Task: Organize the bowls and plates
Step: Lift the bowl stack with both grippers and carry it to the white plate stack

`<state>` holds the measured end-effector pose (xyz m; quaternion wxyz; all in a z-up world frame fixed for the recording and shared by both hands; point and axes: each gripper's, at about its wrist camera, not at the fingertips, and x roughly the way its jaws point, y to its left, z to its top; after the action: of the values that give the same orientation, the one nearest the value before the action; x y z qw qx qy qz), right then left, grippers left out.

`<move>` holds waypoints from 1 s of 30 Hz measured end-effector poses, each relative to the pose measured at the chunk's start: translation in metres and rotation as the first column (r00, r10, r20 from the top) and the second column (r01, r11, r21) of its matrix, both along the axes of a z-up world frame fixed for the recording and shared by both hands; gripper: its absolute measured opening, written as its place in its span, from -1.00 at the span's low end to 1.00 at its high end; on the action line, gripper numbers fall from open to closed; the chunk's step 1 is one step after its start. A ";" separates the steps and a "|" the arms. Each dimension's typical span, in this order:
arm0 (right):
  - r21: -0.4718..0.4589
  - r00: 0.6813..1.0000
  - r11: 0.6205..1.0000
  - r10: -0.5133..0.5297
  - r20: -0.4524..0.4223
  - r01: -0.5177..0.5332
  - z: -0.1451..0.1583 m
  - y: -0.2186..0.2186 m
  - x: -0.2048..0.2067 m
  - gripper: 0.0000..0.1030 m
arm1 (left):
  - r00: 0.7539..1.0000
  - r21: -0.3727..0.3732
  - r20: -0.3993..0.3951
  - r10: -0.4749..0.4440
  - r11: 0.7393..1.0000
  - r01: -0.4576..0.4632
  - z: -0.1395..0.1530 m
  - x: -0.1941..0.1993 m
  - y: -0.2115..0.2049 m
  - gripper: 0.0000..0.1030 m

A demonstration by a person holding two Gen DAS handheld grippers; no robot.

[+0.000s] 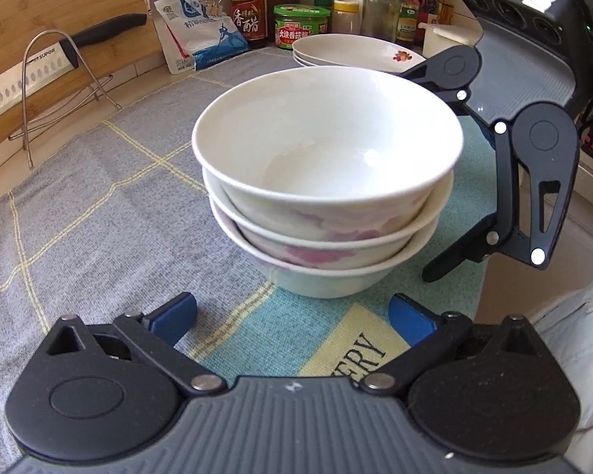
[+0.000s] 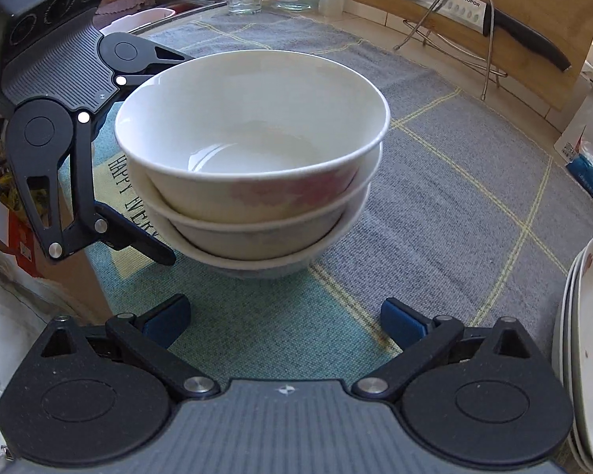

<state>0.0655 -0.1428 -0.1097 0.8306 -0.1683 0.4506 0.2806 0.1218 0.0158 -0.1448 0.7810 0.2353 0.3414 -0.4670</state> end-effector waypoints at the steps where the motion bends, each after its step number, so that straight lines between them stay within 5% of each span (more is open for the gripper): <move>1: -0.002 1.000 1.000 0.003 -0.004 -0.003 0.001 0.000 0.001 1.00 | 1.000 0.003 -0.001 -0.012 1.000 0.012 0.000 0.000 0.000 0.98; 12: 0.027 0.986 0.988 0.150 0.078 -0.152 0.020 0.008 0.006 1.00 | 0.981 -0.024 0.019 -0.194 0.981 0.195 0.012 0.008 0.005 0.90; 30: 0.076 0.983 0.980 0.184 0.003 -0.184 0.025 0.006 0.022 0.70 | 0.935 -0.053 -0.014 -0.354 0.934 0.353 0.018 0.026 -0.004 0.65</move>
<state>0.0878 -0.1368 -0.0850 0.8061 -0.1768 0.4236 0.3735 0.1479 0.0119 -0.1270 0.6861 0.2680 0.2908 -0.6107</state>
